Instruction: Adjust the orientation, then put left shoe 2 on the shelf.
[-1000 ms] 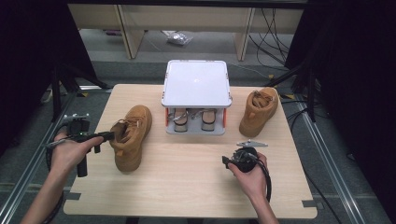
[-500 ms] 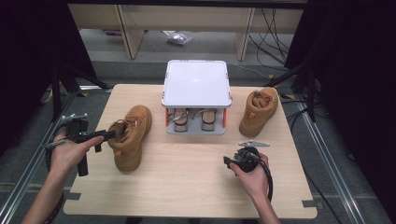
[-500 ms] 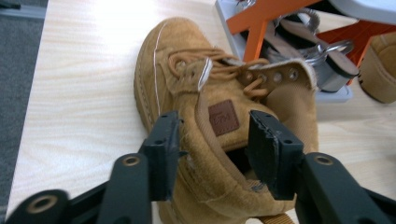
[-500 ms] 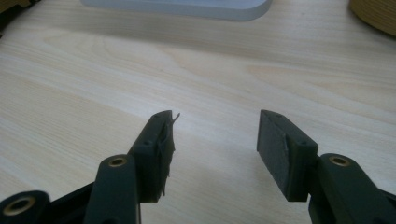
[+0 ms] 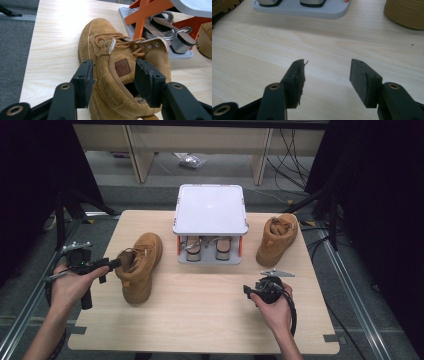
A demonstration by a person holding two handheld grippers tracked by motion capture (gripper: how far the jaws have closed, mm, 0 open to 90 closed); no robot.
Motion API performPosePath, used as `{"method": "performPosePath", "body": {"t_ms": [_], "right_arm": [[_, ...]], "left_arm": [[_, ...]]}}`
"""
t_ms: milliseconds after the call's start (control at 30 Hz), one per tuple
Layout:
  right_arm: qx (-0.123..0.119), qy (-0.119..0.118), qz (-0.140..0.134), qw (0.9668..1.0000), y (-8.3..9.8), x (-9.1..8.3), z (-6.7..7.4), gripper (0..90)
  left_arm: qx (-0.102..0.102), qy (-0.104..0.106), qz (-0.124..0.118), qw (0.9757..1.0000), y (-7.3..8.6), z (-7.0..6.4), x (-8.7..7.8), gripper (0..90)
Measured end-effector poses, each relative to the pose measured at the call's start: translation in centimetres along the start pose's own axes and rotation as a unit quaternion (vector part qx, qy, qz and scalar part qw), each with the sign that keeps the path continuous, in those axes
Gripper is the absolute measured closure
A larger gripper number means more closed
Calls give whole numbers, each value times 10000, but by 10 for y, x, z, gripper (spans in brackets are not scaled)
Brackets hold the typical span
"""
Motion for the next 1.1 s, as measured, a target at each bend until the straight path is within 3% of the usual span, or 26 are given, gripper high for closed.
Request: {"method": "performPosePath", "body": {"t_ms": [100,133,200,300,333,400,567,633,667,800,833,967,1100], "right_arm": [[-29,17,6,10000,-2,1,1,467],[183,-60,56,9998,-2,0,5,466],[-35,-40,38,10000,-3,2,2,465],[-75,-112,29,9999,-3,4,2,464],[50,-88,125,9999,-2,3,3,463],[-55,-89,61,9999,-3,4,2,464],[11,-45,121,9999,-2,2,3,463],[12,-45,101,9999,-2,2,3,463],[-25,8,59,10000,-3,1,3,463],[-44,-78,71,9999,-3,1,6,462],[-44,-78,71,9999,-3,1,6,462],[-40,-42,152,9999,-2,1,9,458],[46,-88,223,9997,-1,1,9,456]], "left_arm": [[-1,-76,40,10000,-2,-1,0,490],[-44,-67,6,10000,-3,-2,1,487],[40,-149,178,9997,-4,-2,2,482],[48,-234,250,9994,-5,-2,5,475],[-11,-324,268,9991,-6,-1,8,474],[-18,-337,294,9990,-6,0,10,473],[2,-377,471,9982,-8,4,17,477],[41,-334,515,9981,-10,3,20,481],[110,-311,695,9970,-10,-1,24,480],[108,-317,751,9966,-7,-7,32,493],[147,-320,868,9956,-7,-7,34,493],[75,-414,1042,9937,-8,-8,41,528],[8,-398,1085,9933,-10,-8,45,563]]}}
Point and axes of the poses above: each handheld gripper's, and its own axes: x roughly forward along the jaws, y roughly out of its underside, z roughly to its left, the point moved 2 cm from there along x, roughly forward along the jaws, and after that the axes turned 10 degrees about z, right-handed, at the moved point
